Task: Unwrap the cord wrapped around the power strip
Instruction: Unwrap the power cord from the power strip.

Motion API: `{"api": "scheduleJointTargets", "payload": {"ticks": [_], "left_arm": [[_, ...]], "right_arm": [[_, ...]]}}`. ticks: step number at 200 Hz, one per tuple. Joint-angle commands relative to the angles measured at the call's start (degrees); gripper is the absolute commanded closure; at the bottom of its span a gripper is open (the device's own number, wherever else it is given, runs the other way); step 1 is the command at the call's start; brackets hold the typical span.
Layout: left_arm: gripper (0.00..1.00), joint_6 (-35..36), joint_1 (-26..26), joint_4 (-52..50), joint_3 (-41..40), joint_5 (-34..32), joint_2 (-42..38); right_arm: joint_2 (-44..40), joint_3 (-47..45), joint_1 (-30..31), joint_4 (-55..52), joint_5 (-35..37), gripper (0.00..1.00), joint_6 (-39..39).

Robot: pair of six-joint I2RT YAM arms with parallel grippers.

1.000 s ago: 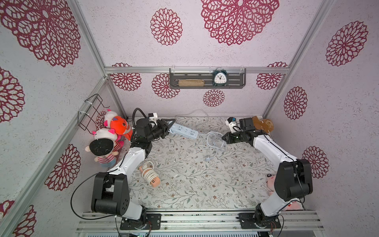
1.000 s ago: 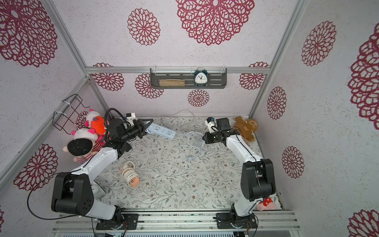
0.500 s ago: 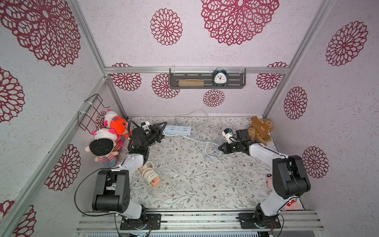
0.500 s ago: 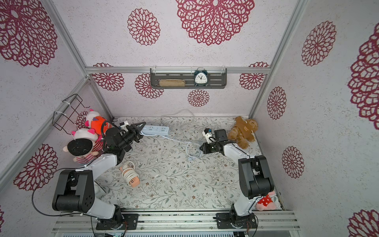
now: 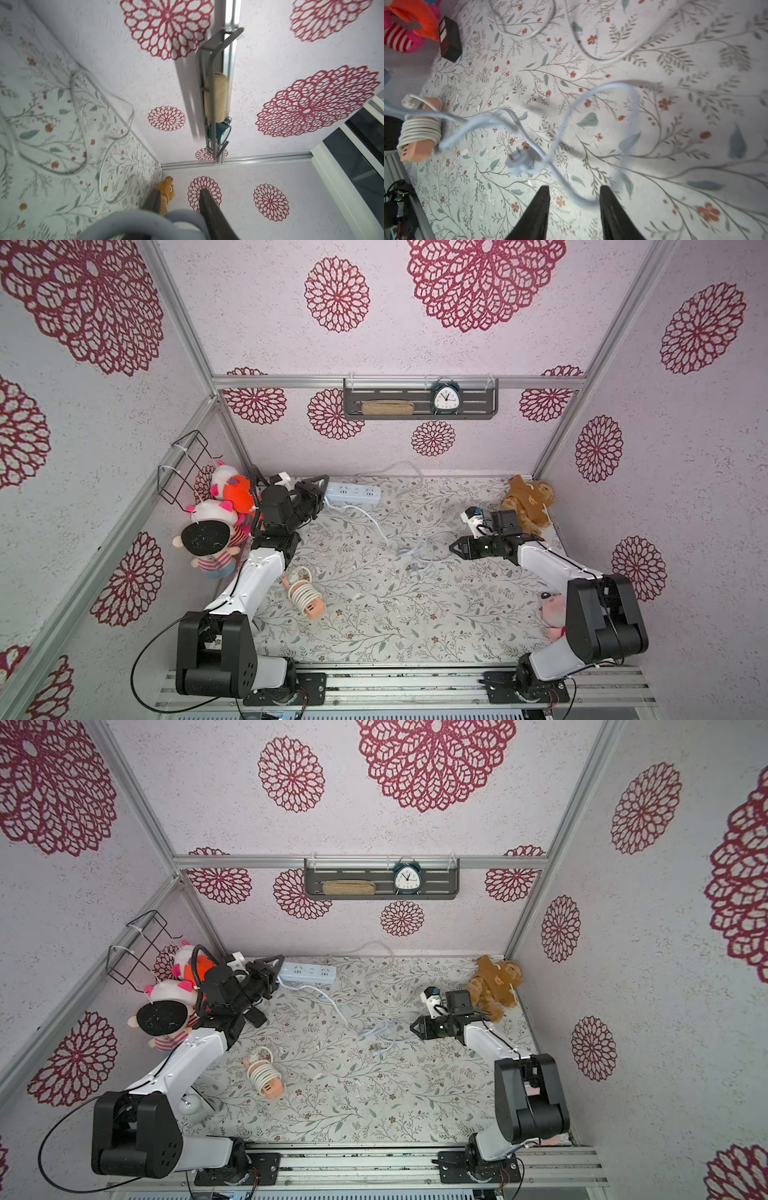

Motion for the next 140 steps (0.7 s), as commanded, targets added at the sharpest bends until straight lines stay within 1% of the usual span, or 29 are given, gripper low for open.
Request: {"api": "scheduleJointTargets", "payload": {"ticks": [1,25,41,56,74,100,140], "left_arm": [[1.00,0.50,-2.43,1.89,2.01,-5.51,-0.01],[1.00,-0.57,-5.22,3.04,3.17,-6.70,1.30],[1.00,-1.13,-6.66,3.42,4.23,-6.95,1.96],[1.00,-1.45,-7.86,3.52,5.01,-7.46,2.42],[1.00,-1.66,-9.45,3.72,5.89,-8.66,3.16],[1.00,-3.97,-11.36,6.73,6.43,-9.25,4.98],[1.00,-6.21,-12.83,9.06,8.53,-8.23,7.04]], "right_arm": [[-5.58,1.56,1.23,-3.70,0.82,0.47,-2.15],[-7.95,4.88,6.45,-2.16,3.84,0.40,-2.72],[-8.56,5.81,10.36,4.17,4.21,0.35,-2.08],[-8.24,4.43,13.45,14.85,4.18,0.31,3.22],[-6.21,2.20,17.82,27.72,5.91,0.30,11.21],[-2.59,1.69,22.79,35.35,12.58,0.28,15.27],[3.04,-1.08,26.18,49.39,15.13,0.27,20.25]]}}
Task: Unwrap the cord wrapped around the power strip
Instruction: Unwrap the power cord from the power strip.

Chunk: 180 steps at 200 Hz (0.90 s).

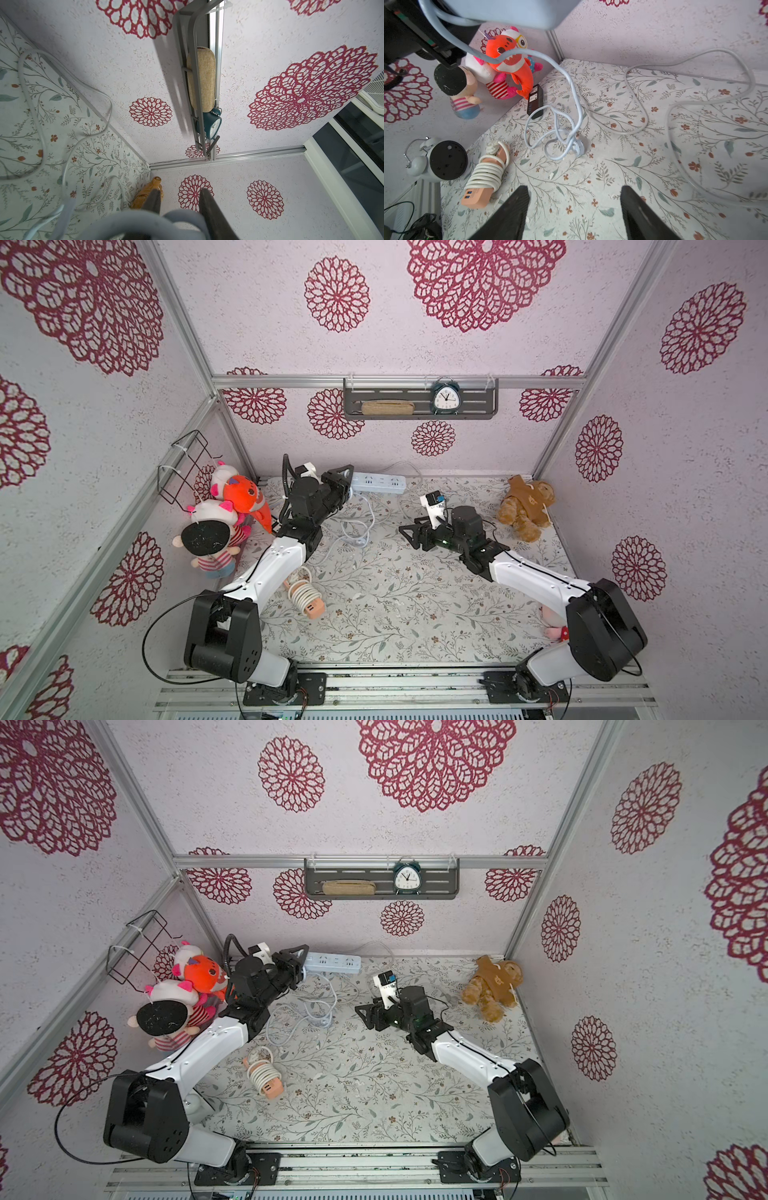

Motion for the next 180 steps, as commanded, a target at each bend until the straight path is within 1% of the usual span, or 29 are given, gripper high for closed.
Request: {"api": "scheduleJointTargets", "payload": {"ticks": [1,35,71,94,124,138,147,155,170,180], "left_arm": [[1.00,-3.08,-1.03,6.40,2.91,0.14,0.51],[1.00,-4.04,-2.05,6.93,4.07,1.01,0.46],[1.00,-7.16,-3.30,10.18,3.94,2.21,0.40],[1.00,-8.31,-3.71,11.13,4.20,2.74,0.72],[1.00,-10.51,-4.17,13.80,3.72,3.92,1.16],[1.00,-10.91,-4.16,14.20,3.40,4.16,0.91],[1.00,-10.92,-4.11,14.22,2.99,4.15,0.70],[1.00,-10.74,-4.08,13.88,2.77,4.07,0.43],[1.00,-10.09,-3.88,13.30,2.51,4.06,0.39],[1.00,-9.74,-3.72,13.07,2.41,4.09,0.63]], "right_arm": [[1.99,-1.50,1.15,13.55,3.90,0.27,5.37],[5.56,-1.41,1.33,19.29,4.91,0.27,6.81],[10.84,1.06,1.88,22.98,4.37,0.28,9.18],[14.92,5.08,3.13,22.33,3.46,0.28,8.81],[20.44,9.15,3.18,22.24,3.60,0.27,8.98],[21.85,10.36,3.17,22.10,2.53,0.29,9.05],[21.98,10.67,3.18,22.06,1.50,0.33,9.16],[21.79,10.62,3.16,21.87,0.85,0.40,9.07],[20.78,9.74,3.18,21.29,0.49,0.61,8.19],[19.67,8.86,3.10,20.53,0.44,0.72,7.50]]}}
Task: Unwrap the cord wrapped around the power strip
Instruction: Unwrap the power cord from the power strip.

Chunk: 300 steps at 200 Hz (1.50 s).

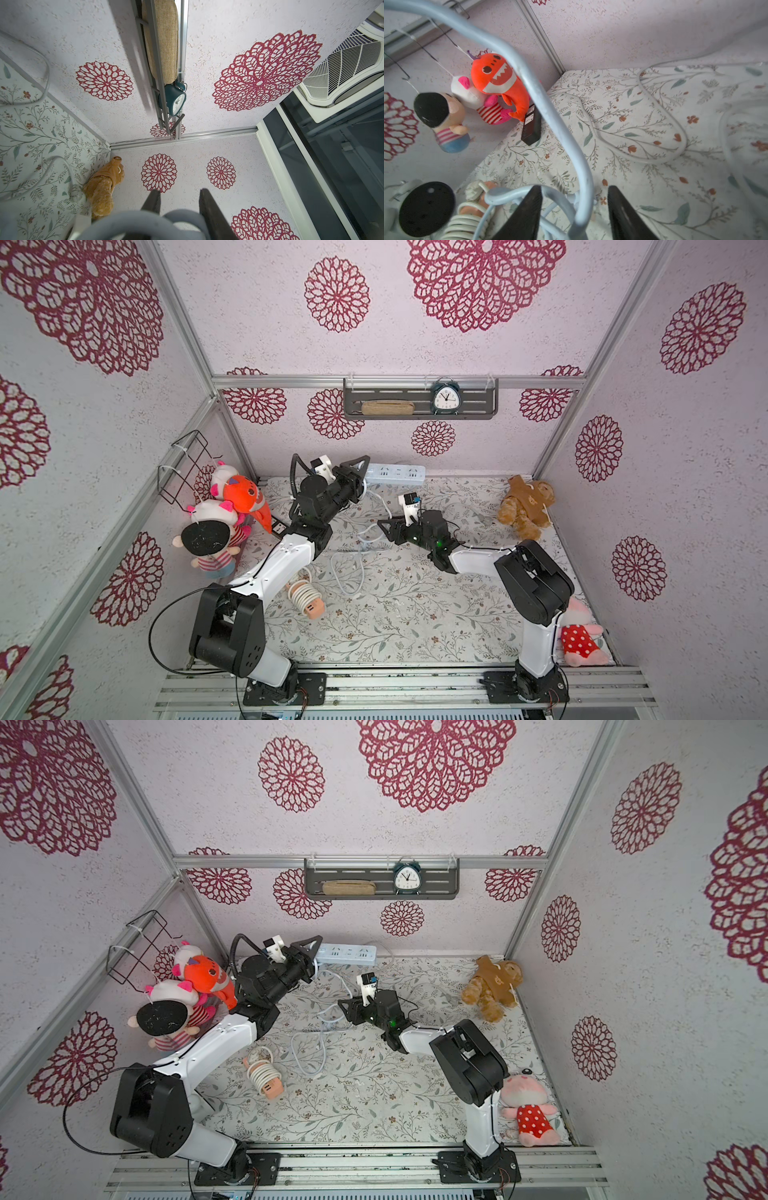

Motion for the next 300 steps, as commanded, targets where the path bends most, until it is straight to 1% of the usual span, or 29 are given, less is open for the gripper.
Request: {"api": "scheduleJointTargets", "payload": {"ticks": [1,18,25,32,36,40,44,50,54,58,66,77,83,95,113,125,136,144,151,166,179,195,209,241,260,286,300], "left_arm": [[1.00,-0.79,0.12,4.17,0.35,0.41,-0.75],[1.00,0.08,0.43,3.54,0.02,0.47,-0.15],[1.00,0.83,0.65,2.93,-0.17,0.43,0.03],[1.00,2.00,0.79,1.84,-0.22,0.39,0.26],[1.00,2.83,0.91,1.22,-0.19,0.39,0.33],[1.00,3.79,1.07,0.55,-0.18,0.50,0.33],[1.00,4.95,1.28,-0.50,0.03,0.66,0.47],[1.00,6.46,1.64,-2.29,0.40,1.15,0.63],[1.00,7.62,1.79,-3.27,0.63,1.57,0.77],[1.00,8.86,2.11,-4.37,1.03,2.27,0.99],[1.00,11.26,2.93,-7.19,2.18,4.11,1.55],[1.00,14.60,4.00,-10.03,4.23,7.97,3.01],[1.00,16.26,4.66,-11.88,5.75,10.57,3.97],[1.00,20.12,5.48,-15.53,8.46,14.39,5.81],[1.00,26.40,6.19,-23.90,14.70,20.48,9.66],[1.00,28.98,6.19,-27.05,17.86,24.01,12.12],[1.00,31.04,6.16,-29.72,20.99,27.24,14.31],[1.00,32.73,6.06,-32.26,23.09,28.86,15.52],[1.00,34.55,5.85,-34.56,24.61,29.23,16.06],[1.00,39.20,5.45,-40.62,27.85,29.91,16.84],[1.00,41.44,5.26,-43.69,29.31,30.77,17.18],[1.00,42.30,5.00,-45.17,29.43,31.07,17.16],[1.00,43.01,4.94,-46.33,28.84,30.16,16.89],[1.00,41.81,4.44,-44.09,26.95,27.80,16.12],[1.00,41.75,3.80,-43.95,27.14,25.46,16.15],[1.00,41.87,3.65,-44.00,27.44,23.45,16.10],[1.00,42.05,3.41,-43.44,27.66,23.83,16.12]], "right_arm": [[-3.21,-0.18,-0.05,0.98,-1.56,0.73,-0.77],[-6.00,-2.72,-0.23,-0.75,-1.39,0.90,-2.04],[-7.39,-3.82,-0.32,-1.89,-1.48,0.93,-2.64],[-8.87,-4.90,-0.52,-3.43,-1.53,0.92,-3.14],[-9.80,-5.54,-0.62,-4.42,-1.70,0.90,-3.43],[-10.69,-6.10,-0.86,-5.57,-1.98,0.86,-3.75],[-11.76,-6.95,-1.09,-6.73,-2.27,0.78,-4.04],[-13.52,-7.89,-1.63,-8.80,-3.27,0.62,-4.26],[-14.65,-8.31,-2.19,-10.69,-4.20,0.53,-4.39],[-15.91,-8.71,-2.80,-12.86,-4.99,0.46,-4.59],[-18.52,-9.13,-4.26,-17.51,-6.99,0.38,-5.65],[-22.08,-8.21,-6.47,-26.52,-9.85,0.34,-9.23],[-24.35,-7.41,-7.48,-31.86,-10.05,0.33,-11.96],[-28.14,-5.34,-9.09,-42.41,-10.08,0.28,-18.77],[-31.17,-0.87,-10.29,-55.87,-7.10,0.22,-27.23],[-31.88,1.50,-10.34,-60.42,-4.47,0.19,-31.63],[-32.14,2.45,-10.34,-60.94,-3.27,0.12,-34.44],[-31.64,3.55,-10.35,-61.12,-2.94,0.11,-35.82],[-30.87,5.06,-10.40,-61.50,-3.11,0.08,-36.56],[-28.46,8.21,-10.36,-61.89,-3.73,0.07,-37.67],[-25.51,11.36,-10.35,-62.38,-3.92,0.07,-38.65],[-22.46,14.73,-10.34,-63.13,-3.52,0.07,-38.58],[-20.64,16.65,-10.21,-62.73,-4.65,0.06,-37.23],[-18.18,18.34,-8.30,-59.98,-6.42,0.05,-34.44],[-16.33,20.54,-6.98,-60.90,-7.70,0.05,-33.83],[-16.65,20.52,-6.12,-60.82,-11.21,0.05,-33.96],[-17.43,19.98,-6.12,-59.92,-10.94,0.05,-34.23]]}}
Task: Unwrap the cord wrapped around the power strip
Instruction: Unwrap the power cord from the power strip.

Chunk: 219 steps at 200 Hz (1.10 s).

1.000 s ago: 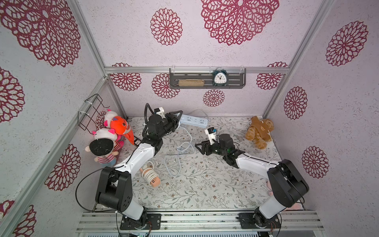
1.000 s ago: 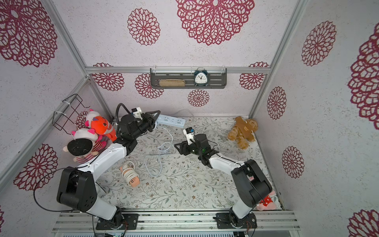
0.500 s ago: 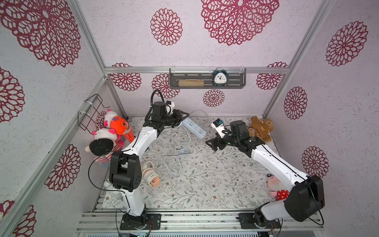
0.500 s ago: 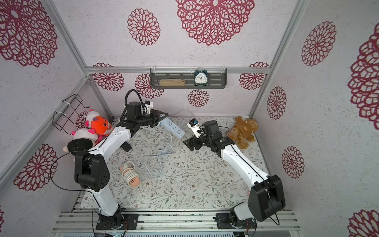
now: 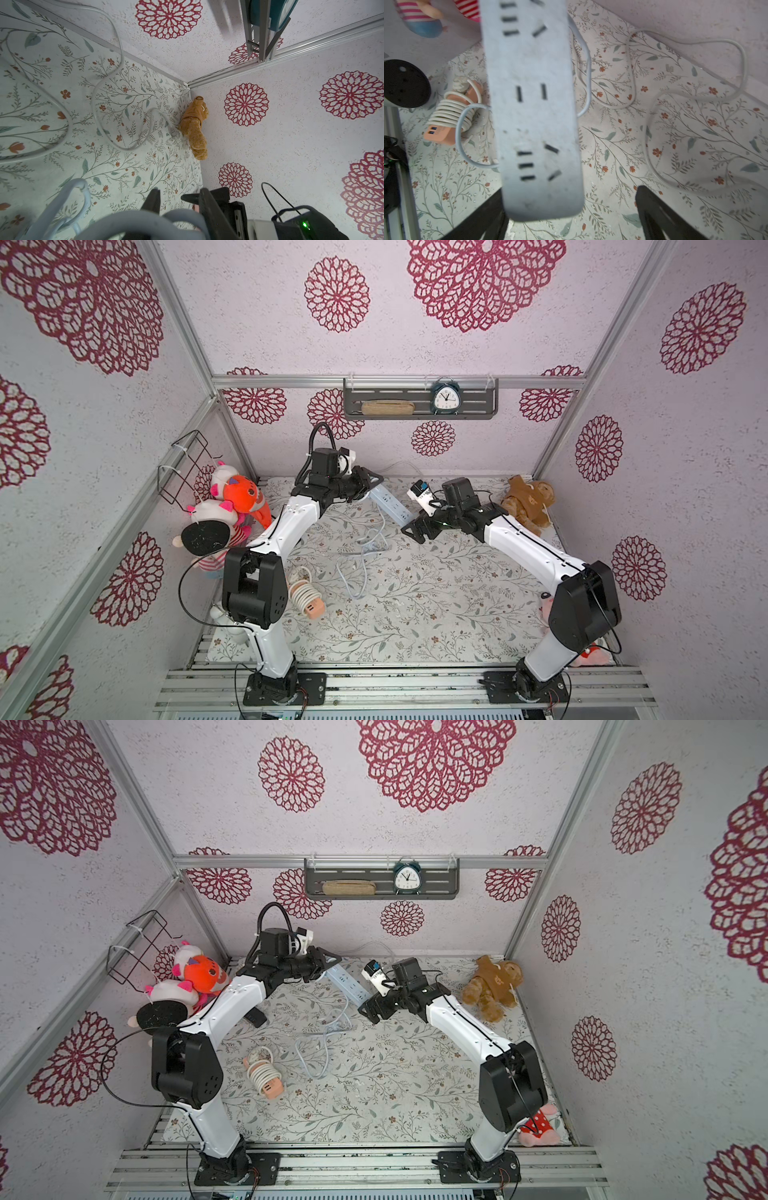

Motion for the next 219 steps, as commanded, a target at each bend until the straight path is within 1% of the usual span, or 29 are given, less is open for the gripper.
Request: {"api": "scheduleJointTargets", "payload": {"ticks": [1,19,32,55,70,93,115,124,133,150,154,169,182,200,209,213,219], "left_arm": [[1.00,1.14,-1.15,1.54,0.66,0.04,-1.78],[1.00,2.12,-2.07,1.16,1.28,2.00,-1.08],[1.00,1.28,-2.58,2.67,1.16,4.30,-0.78],[1.00,1.42,-3.24,3.38,1.30,6.48,-0.49],[0.98,2.32,-3.47,2.51,1.69,7.17,-0.34],[0.95,2.17,-3.94,2.62,1.90,7.68,-0.04],[0.93,0.87,-4.09,4.05,1.64,7.09,-0.23],[0.91,0.75,-4.17,4.42,1.68,6.55,-0.24],[0.84,0.59,-4.25,4.87,1.72,6.41,-0.04],[0.71,0.05,-4.28,6.17,1.43,6.22,-0.03],[0.66,0.04,-4.22,6.26,1.37,6.24,-0.09],[0.42,1.01,-4.19,6.42,1.11,5.74,-0.70],[0.25,2.72,-3.89,5.65,0.97,4.90,-1.54],[0.06,6.06,-3.10,3.86,0.81,3.33,-3.12],[0.00,7.64,-2.42,2.63,0.68,2.64,-3.91],[0.02,8.50,-2.04,1.82,0.75,2.42,-4.36],[0.03,10.02,-1.49,0.36,0.89,1.96,-5.06]], "right_arm": [[-2.43,1.49,0.46,2.83,-3.15,0.05,0.86],[-1.59,2.87,0.33,2.47,-1.91,0.05,-0.45],[0.04,4.76,0.22,1.62,-1.89,0.05,-0.98],[2.48,7.21,0.11,0.07,-2.86,0.09,-0.91],[2.82,7.49,0.04,0.48,-3.71,0.15,-0.51],[4.01,8.92,-0.19,-0.40,-3.91,0.25,0.28],[5.25,9.81,-0.24,-1.25,-5.27,0.29,1.20],[5.54,9.96,-0.23,-1.14,-5.68,0.34,1.83],[5.54,9.74,-0.31,-0.64,-5.14,0.42,2.58],[5.28,9.46,-0.55,-0.49,-4.29,0.52,3.13],[5.20,9.38,-0.64,-0.53,-4.17,0.54,3.35],[4.65,8.91,-1.14,-0.83,-3.00,0.65,4.12],[3.95,7.91,-1.88,-0.85,-2.46,0.73,5.06],[2.72,6.50,-2.99,-0.90,-1.61,0.85,6.84],[1.99,5.89,-3.39,-1.07,-1.00,0.93,7.46],[1.72,5.70,-3.55,-1.27,-0.61,0.95,7.54],[1.36,5.56,-3.73,-1.62,-0.13,0.95,7.56]]}}
